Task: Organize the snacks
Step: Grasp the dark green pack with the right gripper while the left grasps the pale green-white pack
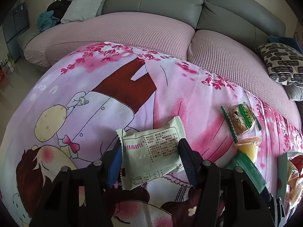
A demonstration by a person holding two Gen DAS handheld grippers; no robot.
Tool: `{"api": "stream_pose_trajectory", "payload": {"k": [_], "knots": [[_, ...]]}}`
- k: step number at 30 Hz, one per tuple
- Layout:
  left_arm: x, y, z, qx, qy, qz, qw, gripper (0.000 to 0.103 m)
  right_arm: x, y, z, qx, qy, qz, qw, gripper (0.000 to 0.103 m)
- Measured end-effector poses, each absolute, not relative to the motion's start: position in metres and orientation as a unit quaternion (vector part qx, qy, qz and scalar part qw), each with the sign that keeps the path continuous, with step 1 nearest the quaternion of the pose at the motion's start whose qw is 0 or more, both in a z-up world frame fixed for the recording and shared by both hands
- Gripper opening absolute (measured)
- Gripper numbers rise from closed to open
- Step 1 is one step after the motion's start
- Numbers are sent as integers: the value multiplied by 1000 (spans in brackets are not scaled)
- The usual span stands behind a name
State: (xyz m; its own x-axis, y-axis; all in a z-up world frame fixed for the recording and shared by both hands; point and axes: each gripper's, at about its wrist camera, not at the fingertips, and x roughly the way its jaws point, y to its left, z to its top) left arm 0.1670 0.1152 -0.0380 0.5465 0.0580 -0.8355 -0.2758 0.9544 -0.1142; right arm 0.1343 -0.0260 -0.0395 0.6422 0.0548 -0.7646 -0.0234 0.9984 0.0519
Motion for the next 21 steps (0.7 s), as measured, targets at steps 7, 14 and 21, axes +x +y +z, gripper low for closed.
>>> {"api": "stream_pose_trajectory", "payload": {"k": [7,14,21], "knots": [[166,116,-35,-122,464,94,872,58,133,-23,-37,13,422,26,906,58],[162,119,-31,-132,461,94,872,55,133,-24,-35,26,442,51,895,58],[161,127,-32,-145,462,97,870,54,130,-25,-27,33,442,64,894,58]]}}
